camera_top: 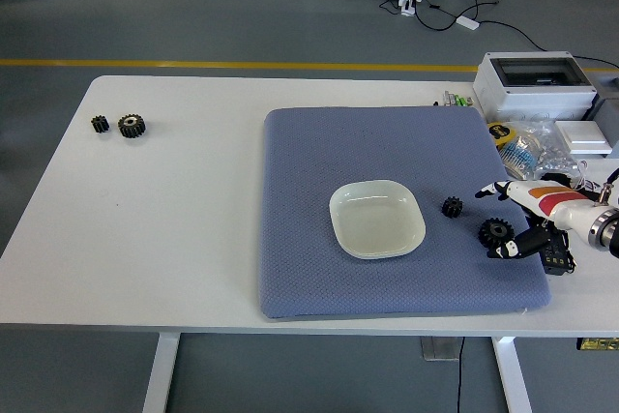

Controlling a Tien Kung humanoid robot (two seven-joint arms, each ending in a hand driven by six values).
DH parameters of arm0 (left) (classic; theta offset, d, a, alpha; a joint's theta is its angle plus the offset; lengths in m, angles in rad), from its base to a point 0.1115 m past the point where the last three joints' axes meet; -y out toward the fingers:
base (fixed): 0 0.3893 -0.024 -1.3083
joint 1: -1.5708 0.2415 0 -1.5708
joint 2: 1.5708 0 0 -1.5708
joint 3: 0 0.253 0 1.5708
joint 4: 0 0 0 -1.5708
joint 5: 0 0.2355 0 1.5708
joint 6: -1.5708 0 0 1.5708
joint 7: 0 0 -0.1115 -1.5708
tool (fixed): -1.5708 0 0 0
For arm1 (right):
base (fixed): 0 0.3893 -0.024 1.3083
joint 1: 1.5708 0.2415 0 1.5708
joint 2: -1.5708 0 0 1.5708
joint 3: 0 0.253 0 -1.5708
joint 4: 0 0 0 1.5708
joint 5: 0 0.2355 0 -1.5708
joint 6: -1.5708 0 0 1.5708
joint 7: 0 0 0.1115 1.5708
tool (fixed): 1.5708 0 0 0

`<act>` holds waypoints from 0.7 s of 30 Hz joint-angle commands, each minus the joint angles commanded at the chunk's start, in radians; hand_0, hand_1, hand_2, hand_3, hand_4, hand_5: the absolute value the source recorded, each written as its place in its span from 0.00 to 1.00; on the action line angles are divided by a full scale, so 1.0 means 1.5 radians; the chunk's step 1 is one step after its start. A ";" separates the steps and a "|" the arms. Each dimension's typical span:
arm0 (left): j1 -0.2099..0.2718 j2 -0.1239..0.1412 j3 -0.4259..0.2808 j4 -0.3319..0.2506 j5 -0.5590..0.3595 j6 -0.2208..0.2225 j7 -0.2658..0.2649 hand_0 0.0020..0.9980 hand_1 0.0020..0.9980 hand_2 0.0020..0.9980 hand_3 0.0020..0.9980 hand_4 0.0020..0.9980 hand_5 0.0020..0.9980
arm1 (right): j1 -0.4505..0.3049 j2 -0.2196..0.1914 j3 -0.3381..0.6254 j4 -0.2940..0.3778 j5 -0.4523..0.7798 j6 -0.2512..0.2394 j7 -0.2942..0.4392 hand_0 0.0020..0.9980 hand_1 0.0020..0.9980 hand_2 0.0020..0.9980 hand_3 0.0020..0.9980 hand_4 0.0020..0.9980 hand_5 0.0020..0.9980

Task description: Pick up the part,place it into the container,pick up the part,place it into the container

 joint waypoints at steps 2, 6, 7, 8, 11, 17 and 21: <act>0.000 0.000 0.002 0.000 -0.001 0.000 0.000 0.70 0.67 0.74 0.61 0.74 0.71 | 0.002 0.004 -0.006 -0.008 -0.015 -0.007 0.003 0.73 0.75 0.80 0.78 1.00 0.33; 0.001 0.000 0.009 0.000 -0.005 -0.001 0.001 0.70 0.67 0.74 0.61 0.74 0.71 | 0.008 0.019 -0.023 -0.039 -0.008 -0.030 0.016 0.73 0.75 0.80 0.78 1.00 0.33; 0.001 0.000 0.010 0.000 -0.006 0.000 0.001 0.70 0.67 0.74 0.61 0.73 0.70 | 0.009 0.022 -0.028 -0.047 -0.005 -0.037 0.020 0.68 0.72 0.78 0.74 1.00 0.35; 0.001 0.000 0.011 0.000 -0.007 0.000 0.001 0.70 0.67 0.74 0.61 0.73 0.70 | 0.011 0.024 -0.031 -0.052 -0.002 -0.041 0.022 0.68 0.72 0.78 0.74 1.00 0.35; 0.001 0.000 0.015 0.000 -0.009 -0.001 0.002 0.70 0.67 0.74 0.61 0.73 0.70 | 0.015 0.029 -0.040 -0.070 0.012 -0.057 0.031 0.68 0.72 0.78 0.74 1.00 0.35; 0.000 0.000 0.018 0.000 -0.008 0.000 0.003 0.70 0.67 0.73 0.61 0.72 0.69 | 0.023 0.038 -0.050 -0.100 0.037 -0.088 0.044 0.58 0.64 0.71 0.56 0.89 0.33; 0.000 0.000 0.020 0.000 -0.007 0.000 0.003 0.70 0.67 0.73 0.60 0.71 0.68 | 0.028 0.043 -0.057 -0.121 0.053 -0.096 0.051 0.47 0.54 0.60 0.52 0.81 0.34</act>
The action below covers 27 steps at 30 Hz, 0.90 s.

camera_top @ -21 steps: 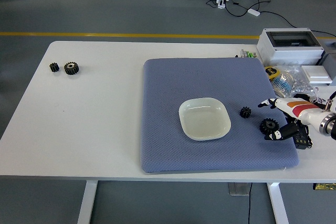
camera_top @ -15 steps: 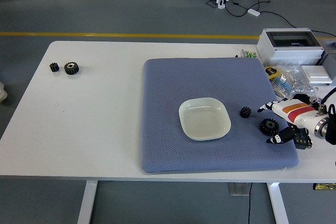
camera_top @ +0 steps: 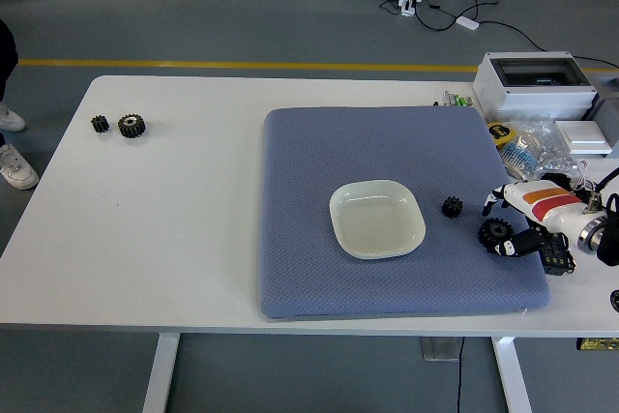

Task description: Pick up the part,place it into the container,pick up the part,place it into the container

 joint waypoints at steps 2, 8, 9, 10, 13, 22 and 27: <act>0.000 0.000 0.000 0.000 0.001 0.000 0.000 0.70 0.67 0.73 0.60 0.71 0.68 | 0.002 0.001 -0.004 -0.006 0.005 0.000 0.002 0.47 0.54 0.60 0.52 0.81 0.34; -0.001 0.000 0.000 0.000 0.003 0.001 0.000 0.70 0.66 0.73 0.60 0.71 0.68 | 0.002 0.007 -0.012 -0.023 0.012 0.011 -0.003 0.46 0.53 0.58 0.52 0.80 0.36; -0.001 0.000 0.001 0.000 0.004 0.001 0.000 0.70 0.66 0.73 0.60 0.71 0.68 | 0.001 0.008 -0.012 -0.026 0.013 0.015 -0.007 0.46 0.53 0.58 0.52 0.80 0.36; 0.000 0.000 0.001 0.000 0.004 0.000 0.000 0.69 0.66 0.73 0.60 0.70 0.68 | 0.000 0.008 -0.012 -0.029 0.014 0.018 -0.009 0.46 0.53 0.59 0.52 0.80 0.36; -0.001 0.000 0.002 0.000 0.005 0.000 0.001 0.69 0.66 0.73 0.60 0.70 0.68 | -0.001 0.007 -0.012 -0.031 0.018 0.023 -0.011 0.46 0.53 0.59 0.52 0.80 0.36; -0.002 0.000 0.002 0.000 0.005 0.000 0.000 0.69 0.66 0.72 0.60 0.70 0.67 | -0.004 -0.001 -0.003 -0.015 0.019 0.032 -0.009 0.47 0.54 0.62 0.54 0.82 0.35; -0.002 0.000 0.001 0.000 0.009 0.000 0.001 0.69 0.66 0.72 0.60 0.70 0.67 | -0.003 -0.002 0.004 -0.005 0.009 0.033 -0.010 0.47 0.54 0.62 0.54 0.82 0.35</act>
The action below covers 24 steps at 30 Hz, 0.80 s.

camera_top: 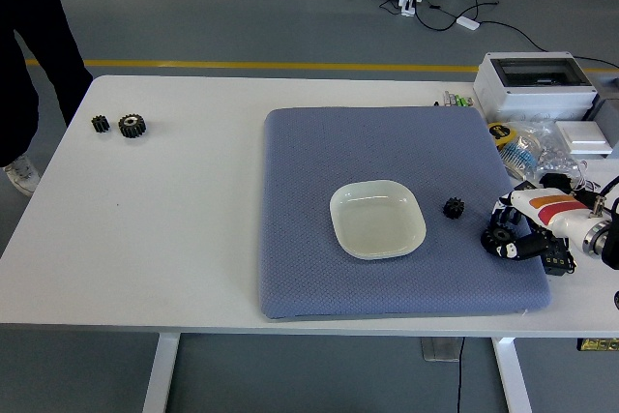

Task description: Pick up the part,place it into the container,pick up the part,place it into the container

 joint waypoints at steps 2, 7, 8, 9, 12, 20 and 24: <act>0.000 0.000 0.000 0.000 0.001 0.000 0.000 0.69 0.66 0.72 0.60 0.70 0.68 | -0.001 -0.001 0.002 0.004 -0.003 -0.001 0.001 0.48 0.60 0.72 0.66 0.91 0.35; 0.001 0.000 0.000 0.000 0.003 0.000 0.001 0.69 0.66 0.72 0.60 0.70 0.67 | 0.000 -0.001 0.004 0.007 -0.009 0.005 0.001 0.49 0.62 0.75 0.76 0.95 0.35; 0.001 0.000 -0.001 0.000 0.004 0.000 0.001 0.69 0.66 0.72 0.60 0.70 0.67 | 0.000 -0.001 0.004 0.007 -0.010 0.005 0.000 0.49 0.62 0.75 0.76 0.95 0.35; 0.001 0.000 -0.001 0.000 0.004 0.000 0.001 0.69 0.66 0.72 0.60 0.70 0.67 | 0.000 -0.001 0.004 0.007 -0.010 0.005 0.000 0.49 0.62 0.75 0.76 0.95 0.35; 0.001 0.000 0.000 0.000 0.004 0.000 0.001 0.69 0.66 0.72 0.60 0.70 0.67 | 0.000 -0.001 0.005 0.007 -0.010 0.008 -0.001 0.49 0.62 0.75 0.76 0.95 0.35; 0.000 0.000 0.002 0.000 0.004 0.000 0.001 0.69 0.66 0.72 0.60 0.70 0.68 | 0.002 0.001 0.001 0.000 -0.008 0.012 -0.004 0.47 0.60 0.73 0.70 0.92 0.34; 0.000 0.000 0.002 0.000 0.004 0.000 0.001 0.69 0.66 0.72 0.60 0.70 0.68 | 0.002 0.001 -0.003 -0.005 -0.003 0.008 0.002 0.47 0.60 0.73 0.70 0.92 0.34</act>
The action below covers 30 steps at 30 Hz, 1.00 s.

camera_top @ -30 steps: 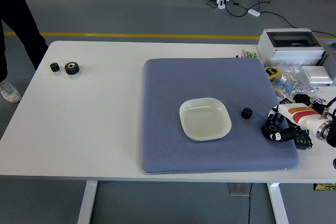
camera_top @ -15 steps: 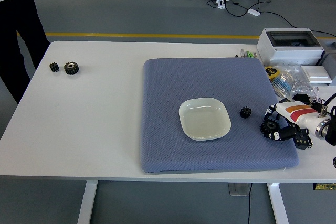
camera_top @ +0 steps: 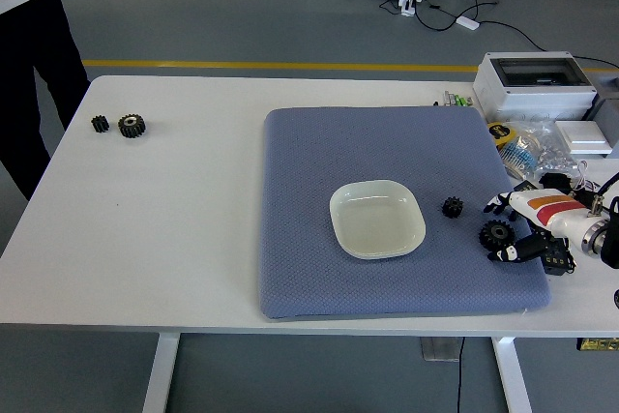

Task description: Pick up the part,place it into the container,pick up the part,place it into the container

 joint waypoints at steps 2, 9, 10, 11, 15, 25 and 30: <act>0.000 0.000 0.000 0.000 0.000 0.000 0.000 0.69 0.66 0.72 0.60 0.70 0.68 | 0.000 0.000 -0.002 -0.001 0.002 -0.003 0.002 0.39 0.53 0.63 0.58 0.87 0.34; 0.000 0.000 0.002 0.000 0.000 -0.001 0.000 0.69 0.66 0.72 0.60 0.70 0.68 | -0.001 0.001 -0.009 0.000 0.011 -0.021 0.012 0.32 0.45 0.51 0.51 0.83 0.32; 0.000 0.000 0.002 0.000 0.000 -0.001 0.000 0.69 0.66 0.72 0.60 0.70 0.68 | 0.000 0.001 -0.010 0.000 0.012 -0.024 0.013 0.32 0.45 0.51 0.51 0.83 0.32; 0.000 0.000 0.003 0.000 0.000 -0.001 0.000 0.69 0.66 0.72 0.60 0.70 0.68 | 0.000 0.001 -0.011 0.000 0.012 -0.025 0.014 0.32 0.45 0.51 0.51 0.83 0.32; -0.001 0.000 0.004 0.000 -0.002 -0.001 0.000 0.69 0.66 0.72 0.60 0.70 0.68 | 0.000 0.003 -0.012 -0.004 0.015 -0.025 0.015 0.29 0.42 0.49 0.50 0.80 0.32; -0.001 0.000 0.006 0.000 -0.001 -0.001 0.000 0.69 0.65 0.72 0.60 0.70 0.68 | -0.002 0.003 -0.008 -0.005 0.030 -0.033 0.022 0.10 0.31 0.41 0.47 0.81 0.28; -0.001 0.000 0.006 0.000 0.001 -0.001 0.001 0.69 0.65 0.72 0.60 0.70 0.68 | -0.004 0.000 -0.001 0.002 0.036 -0.037 0.025 0.10 0.31 0.41 0.47 0.81 0.28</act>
